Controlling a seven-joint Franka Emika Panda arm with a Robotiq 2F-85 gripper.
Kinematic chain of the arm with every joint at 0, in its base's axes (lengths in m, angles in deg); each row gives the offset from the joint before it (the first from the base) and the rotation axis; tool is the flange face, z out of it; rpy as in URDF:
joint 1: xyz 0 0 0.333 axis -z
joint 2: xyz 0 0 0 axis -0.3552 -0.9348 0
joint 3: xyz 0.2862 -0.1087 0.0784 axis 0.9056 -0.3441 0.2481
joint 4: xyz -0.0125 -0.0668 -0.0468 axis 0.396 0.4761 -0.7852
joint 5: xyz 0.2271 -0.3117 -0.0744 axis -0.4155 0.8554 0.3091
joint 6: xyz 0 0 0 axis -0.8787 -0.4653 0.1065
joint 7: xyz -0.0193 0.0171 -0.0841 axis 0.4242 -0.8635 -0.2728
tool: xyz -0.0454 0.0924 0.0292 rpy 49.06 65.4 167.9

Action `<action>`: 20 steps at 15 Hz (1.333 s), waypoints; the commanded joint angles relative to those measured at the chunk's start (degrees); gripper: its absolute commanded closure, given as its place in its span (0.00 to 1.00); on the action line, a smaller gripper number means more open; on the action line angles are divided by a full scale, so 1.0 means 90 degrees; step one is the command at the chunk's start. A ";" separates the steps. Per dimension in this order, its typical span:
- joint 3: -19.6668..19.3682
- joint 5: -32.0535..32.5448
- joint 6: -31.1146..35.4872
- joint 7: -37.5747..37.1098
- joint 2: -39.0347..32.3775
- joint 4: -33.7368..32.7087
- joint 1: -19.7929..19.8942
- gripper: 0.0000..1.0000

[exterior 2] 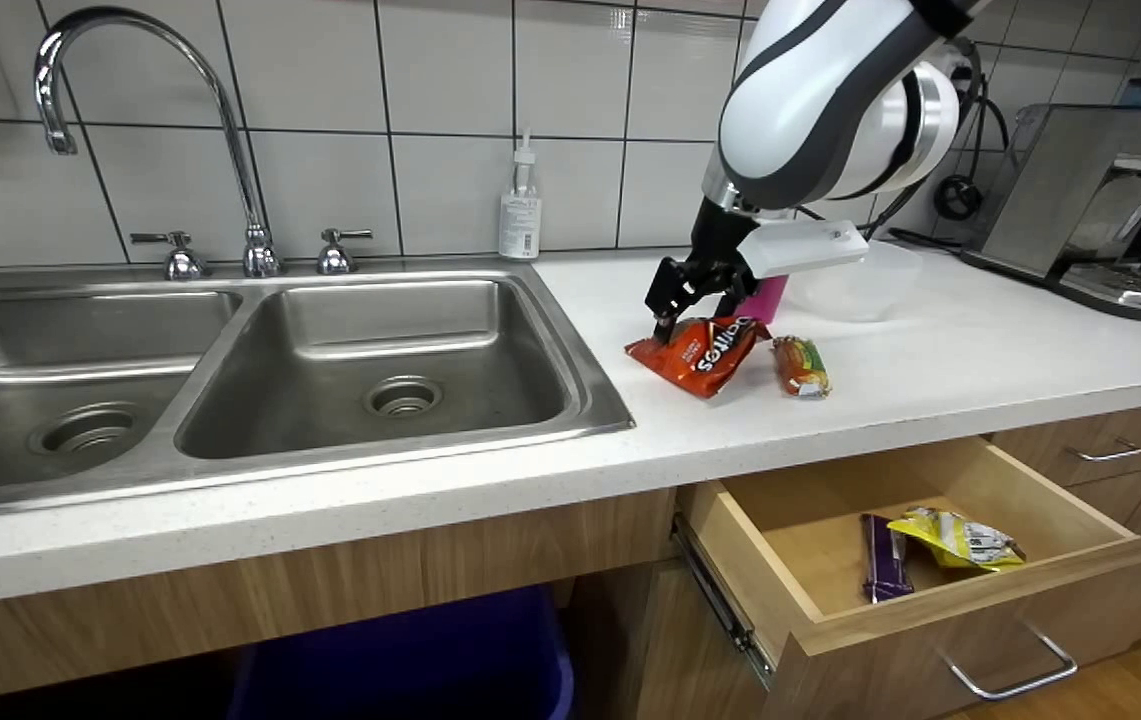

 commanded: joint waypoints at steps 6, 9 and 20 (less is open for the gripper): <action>0.0204 0.0029 -0.0432 0.0448 0.0629 0.0538 0.0213 0.00; 0.0201 0.0016 -0.0513 0.0491 0.0719 0.0668 0.0232 0.00; 0.0246 -0.0047 -0.0735 0.0800 0.0726 0.0784 0.0406 0.00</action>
